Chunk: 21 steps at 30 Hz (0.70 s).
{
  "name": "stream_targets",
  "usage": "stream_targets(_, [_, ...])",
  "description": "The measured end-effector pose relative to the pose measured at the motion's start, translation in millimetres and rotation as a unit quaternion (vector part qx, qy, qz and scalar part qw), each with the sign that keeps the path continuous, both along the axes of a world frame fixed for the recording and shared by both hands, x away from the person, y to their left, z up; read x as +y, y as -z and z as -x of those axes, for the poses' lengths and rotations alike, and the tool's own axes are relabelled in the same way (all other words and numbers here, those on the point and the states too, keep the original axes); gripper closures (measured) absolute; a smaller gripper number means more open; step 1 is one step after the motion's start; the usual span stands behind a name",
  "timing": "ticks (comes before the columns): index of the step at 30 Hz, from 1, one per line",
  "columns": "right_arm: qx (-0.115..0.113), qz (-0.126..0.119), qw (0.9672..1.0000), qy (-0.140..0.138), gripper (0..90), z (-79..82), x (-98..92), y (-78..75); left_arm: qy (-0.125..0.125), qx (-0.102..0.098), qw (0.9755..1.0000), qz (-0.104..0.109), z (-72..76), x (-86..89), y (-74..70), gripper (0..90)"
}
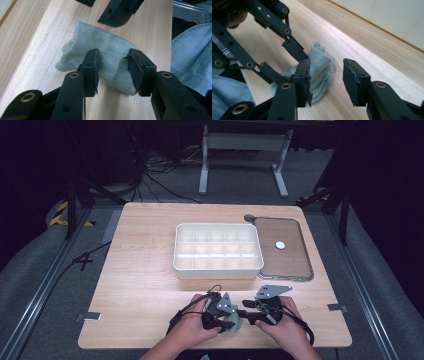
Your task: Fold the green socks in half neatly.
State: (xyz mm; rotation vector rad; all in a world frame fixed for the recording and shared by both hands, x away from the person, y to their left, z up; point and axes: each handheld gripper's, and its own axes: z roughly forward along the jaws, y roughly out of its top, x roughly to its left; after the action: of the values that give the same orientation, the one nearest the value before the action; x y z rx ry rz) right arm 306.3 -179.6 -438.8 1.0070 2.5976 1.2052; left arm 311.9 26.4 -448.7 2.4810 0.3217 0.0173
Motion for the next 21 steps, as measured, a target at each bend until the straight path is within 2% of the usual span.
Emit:
stream_targets(3, [0.011, -0.016, 0.9998, 0.01, 54.2, 2.1, 5.8, 1.3, -0.002, -0.003, 1.0, 0.0, 1.2, -0.4, -0.2, 60.4])
stream_targets(4, [0.008, -0.014, 0.9998, 0.01, 54.0, 1.9, 7.0, 2.4, -0.003, -0.004, 1.0, -0.002, 1.4, -0.3, -0.4, 60.4])
stream_targets(9, [0.023, -0.003, 0.9996, 0.016, 50.8, 0.9, 10.2, 11.6, -0.001, -0.004, 1.0, -0.001, 2.1, -0.3, -0.4, 60.2])
stream_targets(13, [0.019, 0.012, 0.9997, 0.008, 46.7, -0.8, 10.5, 16.1, 0.006, -0.005, 1.0, -0.001, 2.1, 1.1, -0.9, 58.7])
stream_targets(16, [0.026, 0.011, 0.9996, 0.007, 47.2, -1.5, 9.6, 18.7, 0.006, -0.005, 1.0, -0.002, 1.9, 3.2, -1.5, 56.1])
stream_targets(21, [0.03, 0.01, 0.9995, 0.008, 47.2, -1.9, 9.2, 20.8, -0.009, -0.002, 0.9999, -0.012, 0.4, 11.3, -1.6, 52.4])
